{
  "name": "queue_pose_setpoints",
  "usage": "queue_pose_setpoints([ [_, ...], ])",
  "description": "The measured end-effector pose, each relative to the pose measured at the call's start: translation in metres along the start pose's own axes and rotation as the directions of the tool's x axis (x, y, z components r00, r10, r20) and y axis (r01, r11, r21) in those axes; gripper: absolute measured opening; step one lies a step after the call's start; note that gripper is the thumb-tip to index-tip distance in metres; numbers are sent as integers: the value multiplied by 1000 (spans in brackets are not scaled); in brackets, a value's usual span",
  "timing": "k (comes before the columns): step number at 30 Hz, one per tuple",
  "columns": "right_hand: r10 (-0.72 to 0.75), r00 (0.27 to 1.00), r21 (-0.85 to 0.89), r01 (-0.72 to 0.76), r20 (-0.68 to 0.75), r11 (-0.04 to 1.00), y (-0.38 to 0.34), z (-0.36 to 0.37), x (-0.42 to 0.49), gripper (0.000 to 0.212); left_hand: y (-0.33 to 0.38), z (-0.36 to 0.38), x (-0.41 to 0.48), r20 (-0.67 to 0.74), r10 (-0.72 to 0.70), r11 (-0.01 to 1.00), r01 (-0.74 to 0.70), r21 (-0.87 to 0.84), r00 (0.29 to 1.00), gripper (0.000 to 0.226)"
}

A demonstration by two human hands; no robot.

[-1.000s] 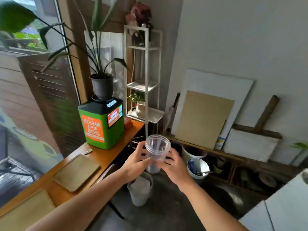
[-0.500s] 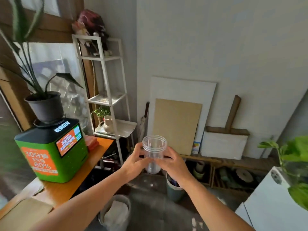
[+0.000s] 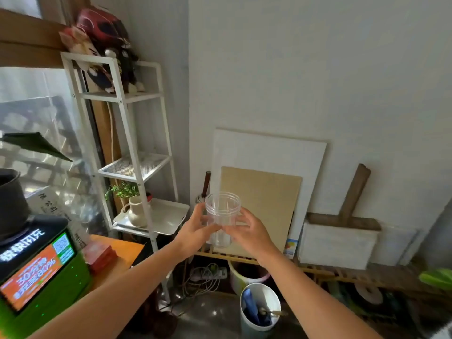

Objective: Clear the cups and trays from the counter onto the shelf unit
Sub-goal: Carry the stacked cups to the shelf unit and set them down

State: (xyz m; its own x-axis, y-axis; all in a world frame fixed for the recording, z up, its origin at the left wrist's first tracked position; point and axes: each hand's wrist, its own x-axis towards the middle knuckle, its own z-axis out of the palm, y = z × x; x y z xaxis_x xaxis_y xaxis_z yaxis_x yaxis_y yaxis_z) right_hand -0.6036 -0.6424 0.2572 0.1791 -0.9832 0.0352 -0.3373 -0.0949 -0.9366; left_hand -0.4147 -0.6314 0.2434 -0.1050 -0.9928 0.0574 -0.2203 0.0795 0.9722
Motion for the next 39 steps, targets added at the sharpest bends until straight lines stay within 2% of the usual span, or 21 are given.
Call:
queue_pose_setpoints([
  [9, -6, 1000, -3, 6, 30, 1000, 18, -13, 126, 85, -14, -13, 116, -34, -9, 1000, 9, 2, 999, 58],
  [15, -35, 997, 41, 32, 75, 999, 33, -28, 208, 84, -16, -12, 189, -73, -35, 999, 37, 34, 997, 70],
  [21, -65, 989, 80, 55, 135, 995, 40, -52, 290, 98, -8, -9, 263, -141, -88, 994, 97, 57, 986, 65],
  [23, -70, 985, 102, 54, 155, 993, 42, -59, 317, 94, -5, -10, 286, -168, -99, 991, 112, 72, 981, 65],
  [26, -88, 976, 135, 62, 199, 989, 43, -65, 356, 68, -4, -13, 314, -225, -117, 987, 139, 81, 967, 64],
  [32, -112, 947, 127, 76, 300, 989, 47, -57, 409, 90, -10, -25, 347, -272, -138, 985, 161, 65, 952, 62],
  [39, -166, 889, 120, 127, 428, 985, 44, -27, 458, 63, -33, -56, 365, -333, -124, 988, 146, 44, 935, 53],
])
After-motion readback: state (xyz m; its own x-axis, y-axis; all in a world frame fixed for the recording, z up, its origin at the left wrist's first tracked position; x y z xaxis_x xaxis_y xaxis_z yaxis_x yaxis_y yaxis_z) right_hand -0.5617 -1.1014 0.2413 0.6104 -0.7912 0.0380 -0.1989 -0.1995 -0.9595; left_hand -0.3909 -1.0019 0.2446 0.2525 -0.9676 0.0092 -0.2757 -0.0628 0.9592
